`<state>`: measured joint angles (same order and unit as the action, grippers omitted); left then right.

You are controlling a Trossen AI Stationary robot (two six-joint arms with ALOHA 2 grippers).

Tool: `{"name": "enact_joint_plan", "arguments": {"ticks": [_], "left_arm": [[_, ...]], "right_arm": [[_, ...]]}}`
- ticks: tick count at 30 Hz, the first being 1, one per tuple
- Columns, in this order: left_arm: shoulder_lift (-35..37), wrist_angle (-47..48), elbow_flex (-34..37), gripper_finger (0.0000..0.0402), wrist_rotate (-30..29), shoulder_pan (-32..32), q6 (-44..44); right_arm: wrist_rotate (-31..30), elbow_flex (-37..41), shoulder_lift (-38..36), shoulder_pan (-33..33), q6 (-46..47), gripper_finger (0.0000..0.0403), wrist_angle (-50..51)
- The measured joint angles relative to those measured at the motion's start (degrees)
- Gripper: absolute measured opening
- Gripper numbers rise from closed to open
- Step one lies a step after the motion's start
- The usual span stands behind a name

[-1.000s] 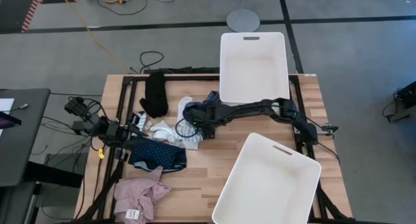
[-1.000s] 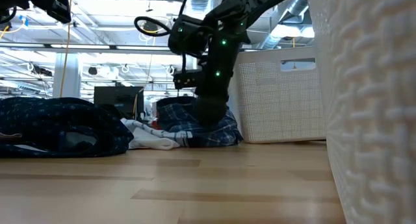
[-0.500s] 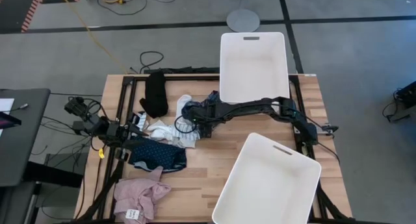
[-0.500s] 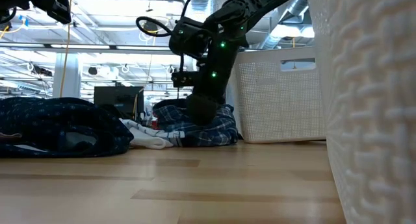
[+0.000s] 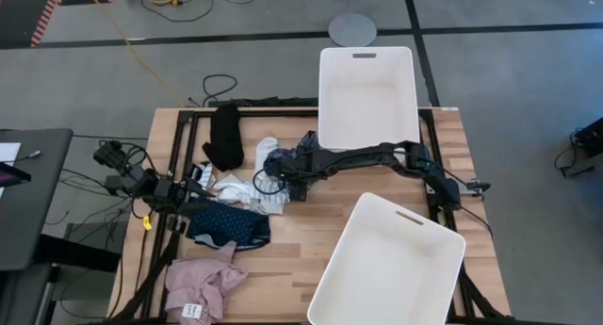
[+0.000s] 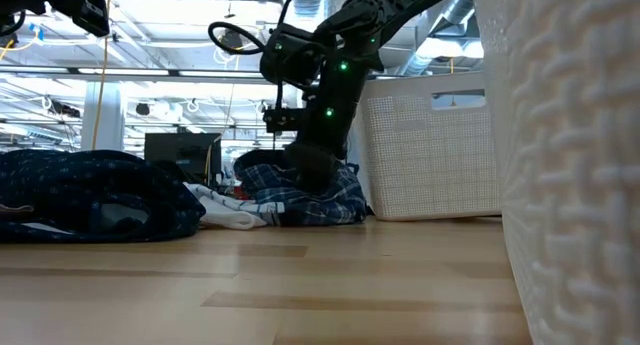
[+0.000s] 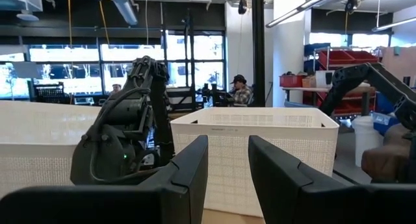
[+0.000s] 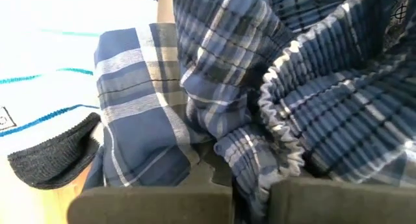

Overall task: Sort clothes
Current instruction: Put the blue checkered shorts into the bottom white laundry bin

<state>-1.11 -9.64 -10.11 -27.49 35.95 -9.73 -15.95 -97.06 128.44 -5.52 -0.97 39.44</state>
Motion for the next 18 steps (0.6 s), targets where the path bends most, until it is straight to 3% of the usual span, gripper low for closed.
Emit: {"name": "enact_joint_plan", "arguments": {"ticks": [8,18], "left_arm": [[-0.01,-0.05,0.00,0.0105,-0.02,0.02,0.08],[0.01,0.02,0.00,0.0105,-0.04,0.02,0.11]], "right_arm": [[-0.05,-3.91,0.25,0.54,1.16,0.0018,5.75],[-4.84,-16.39,0.70,3.71,-2.13,0.0018,13.59]]}}
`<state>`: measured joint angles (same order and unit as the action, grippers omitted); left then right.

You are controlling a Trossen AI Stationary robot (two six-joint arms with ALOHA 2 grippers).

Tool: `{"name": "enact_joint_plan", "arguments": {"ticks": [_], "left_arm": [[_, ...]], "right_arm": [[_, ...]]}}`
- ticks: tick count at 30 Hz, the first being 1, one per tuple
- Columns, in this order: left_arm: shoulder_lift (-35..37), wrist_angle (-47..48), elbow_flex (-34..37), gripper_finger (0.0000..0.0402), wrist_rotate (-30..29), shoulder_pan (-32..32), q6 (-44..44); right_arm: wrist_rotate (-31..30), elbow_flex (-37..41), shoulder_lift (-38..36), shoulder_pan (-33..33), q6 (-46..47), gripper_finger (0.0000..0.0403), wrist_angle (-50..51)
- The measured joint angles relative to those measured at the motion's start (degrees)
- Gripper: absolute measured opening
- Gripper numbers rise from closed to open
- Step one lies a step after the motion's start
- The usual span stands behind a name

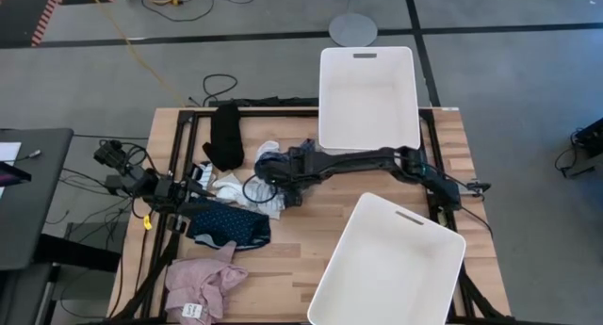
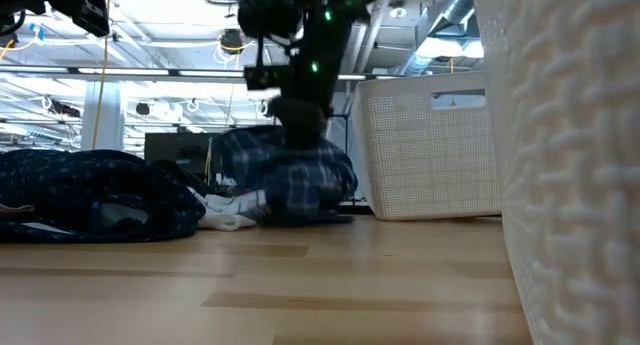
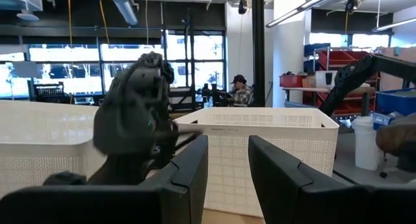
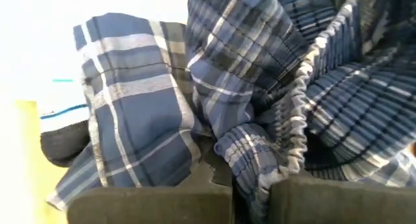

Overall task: Sort clothes
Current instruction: Put the blue checkered shorts into the bottom white laundry bin

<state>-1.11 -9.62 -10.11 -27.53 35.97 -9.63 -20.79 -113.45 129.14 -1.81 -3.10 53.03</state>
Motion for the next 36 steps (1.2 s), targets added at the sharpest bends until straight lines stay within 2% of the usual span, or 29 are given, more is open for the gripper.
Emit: {"name": "enact_joint_plan", "arguments": {"ticks": [16,21,30,36], "left_arm": [[0.00,1.91,0.02,0.0105,0.01,-0.01,0.00],[-0.01,2.96,0.02,0.0105,0.02,-0.01,0.45],[0.00,3.88,0.02,0.0105,0.02,-0.02,1.38],[0.00,4.32,0.02,0.0105,-0.13,-0.02,1.99]], "right_arm": [[-14.16,-15.39,-0.29,3.25,-3.19,0.0018,10.67],[-15.44,-21.29,-0.33,3.33,-4.83,0.0018,11.42],[-20.58,-20.94,-7.49,3.18,-7.34,0.0017,7.26],[-21.54,-20.94,-12.86,3.17,-7.47,0.0016,6.91]]}}
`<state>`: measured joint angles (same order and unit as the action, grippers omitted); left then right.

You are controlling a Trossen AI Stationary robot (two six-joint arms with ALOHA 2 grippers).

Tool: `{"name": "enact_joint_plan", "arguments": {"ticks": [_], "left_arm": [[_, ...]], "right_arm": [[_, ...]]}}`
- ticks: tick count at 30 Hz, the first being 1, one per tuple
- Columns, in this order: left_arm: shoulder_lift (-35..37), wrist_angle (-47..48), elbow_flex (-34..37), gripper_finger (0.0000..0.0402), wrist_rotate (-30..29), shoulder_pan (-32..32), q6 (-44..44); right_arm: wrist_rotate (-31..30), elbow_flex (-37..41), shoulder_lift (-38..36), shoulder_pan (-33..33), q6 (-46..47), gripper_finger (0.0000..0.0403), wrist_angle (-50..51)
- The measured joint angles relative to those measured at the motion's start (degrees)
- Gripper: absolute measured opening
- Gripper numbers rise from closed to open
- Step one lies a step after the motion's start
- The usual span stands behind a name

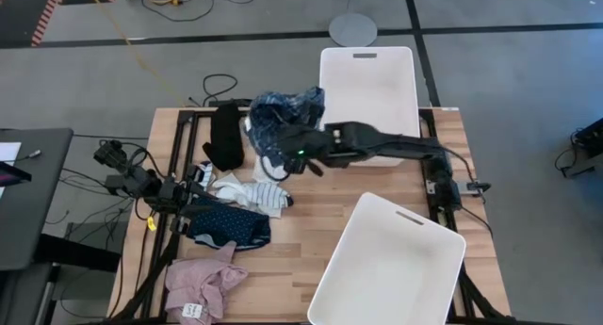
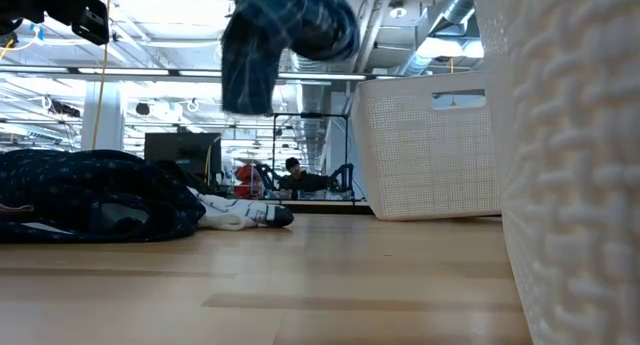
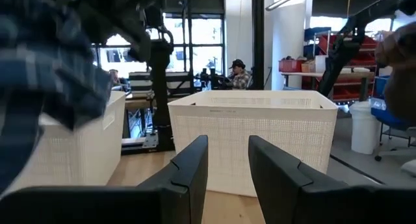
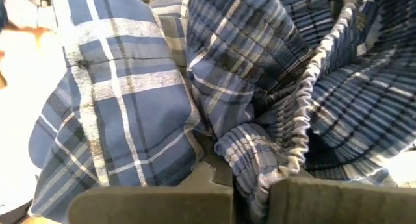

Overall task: Sort clothes
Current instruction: Put the blue checkered shorts into the bottom white laundry bin

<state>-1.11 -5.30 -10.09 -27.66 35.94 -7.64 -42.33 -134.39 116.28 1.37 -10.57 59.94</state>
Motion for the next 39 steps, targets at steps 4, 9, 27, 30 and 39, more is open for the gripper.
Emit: {"name": "enact_joint_plan", "arguments": {"ticks": [4,9,27,30,39], "left_arm": [[-0.02,0.00,0.00,0.0105,-0.06,0.00,0.15],[-0.01,-0.03,0.00,0.0105,-0.05,0.01,0.20],[-0.02,-0.07,0.00,0.0105,-0.06,0.02,1.05],[-0.02,-0.07,0.00,0.0105,-0.06,0.02,1.03],[-0.02,0.06,0.00,0.0105,-0.32,0.02,1.20]], "right_arm": [[-0.02,0.00,-3.46,0.00,0.00,0.0016,0.02],[-0.95,0.00,-7.68,0.00,0.00,0.0016,0.30],[-8.44,0.87,-18.33,-6.57,15.41,0.0016,23.37],[-8.35,0.92,-19.02,-7.15,16.59,0.0016,25.84],[-4.30,0.94,-23.40,-8.05,12.62,0.0016,26.05]]}}
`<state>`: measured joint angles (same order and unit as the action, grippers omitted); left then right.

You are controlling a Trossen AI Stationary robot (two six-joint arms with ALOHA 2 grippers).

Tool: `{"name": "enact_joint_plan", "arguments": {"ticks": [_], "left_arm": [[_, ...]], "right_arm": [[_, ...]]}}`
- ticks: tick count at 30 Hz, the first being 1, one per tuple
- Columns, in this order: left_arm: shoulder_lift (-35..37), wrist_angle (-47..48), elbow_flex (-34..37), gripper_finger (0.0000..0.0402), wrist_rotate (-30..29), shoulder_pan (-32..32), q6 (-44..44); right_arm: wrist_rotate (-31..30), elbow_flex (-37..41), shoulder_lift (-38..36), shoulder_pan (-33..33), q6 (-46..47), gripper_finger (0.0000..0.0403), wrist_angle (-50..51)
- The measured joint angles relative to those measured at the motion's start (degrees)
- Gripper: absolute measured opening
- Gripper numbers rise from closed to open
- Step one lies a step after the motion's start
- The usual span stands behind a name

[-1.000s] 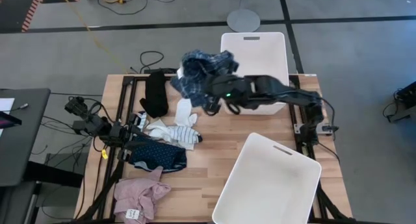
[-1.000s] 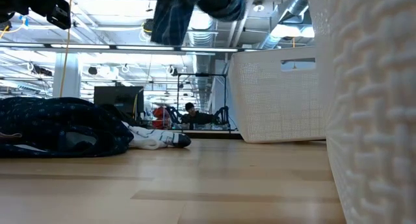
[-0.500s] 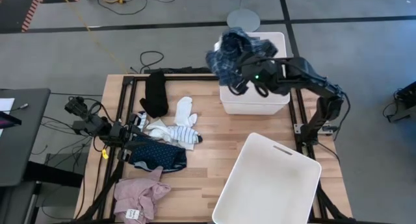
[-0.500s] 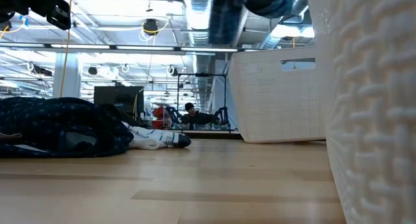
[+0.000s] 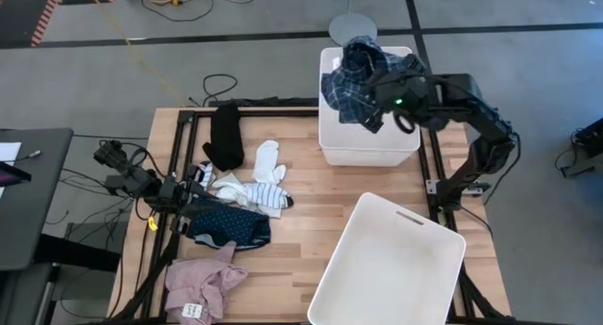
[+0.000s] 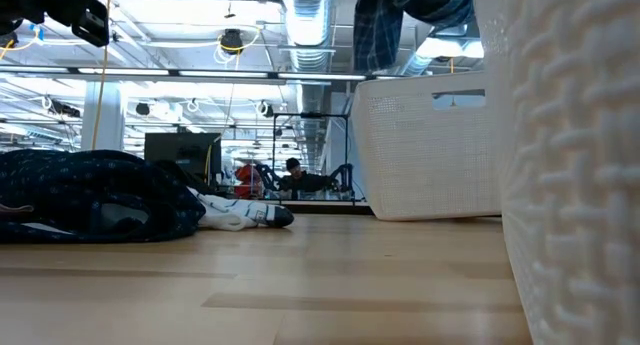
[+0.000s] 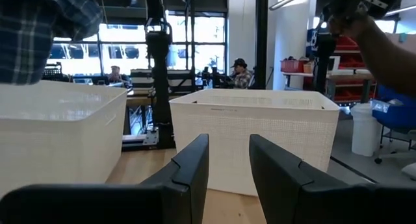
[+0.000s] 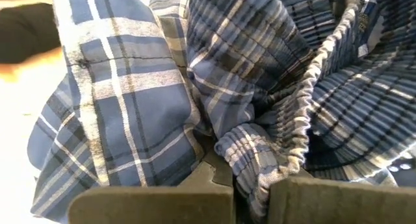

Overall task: Sort clothes
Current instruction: Put the blue checkered shorts into the bottom white laundry bin

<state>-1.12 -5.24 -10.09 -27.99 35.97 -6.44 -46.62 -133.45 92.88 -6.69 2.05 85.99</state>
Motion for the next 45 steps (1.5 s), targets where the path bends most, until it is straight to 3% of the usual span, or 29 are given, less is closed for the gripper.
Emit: {"name": "enact_joint_plan", "arguments": {"ticks": [15,20,26,34,40,45], "left_arm": [[0.02,1.29,0.00,0.0105,0.02,-0.02,0.29],[0.01,1.93,0.00,0.0105,-1.06,-0.01,0.56],[0.00,1.97,0.00,0.0105,-1.29,0.00,0.68],[0.00,1.93,0.00,0.0105,-2.58,-0.02,0.68],[0.02,1.90,0.00,0.0105,-2.64,-0.02,0.70],[0.02,1.90,0.00,0.0105,-2.71,-0.02,1.51]], "right_arm": [[17.88,0.02,-12.06,-0.95,-9.56,0.0016,-5.49],[20.22,3.83,-16.13,-0.95,-9.67,0.0016,-4.80],[24.21,18.07,-25.24,-0.78,-9.94,0.0016,-11.97],[24.67,44.25,-38.39,-0.80,-12.89,0.0016,-33.83],[24.74,60.61,-42.84,-2.68,-15.29,0.0016,-47.40],[24.78,67.80,-45.24,-6.17,-16.28,0.0016,-56.72]]}}
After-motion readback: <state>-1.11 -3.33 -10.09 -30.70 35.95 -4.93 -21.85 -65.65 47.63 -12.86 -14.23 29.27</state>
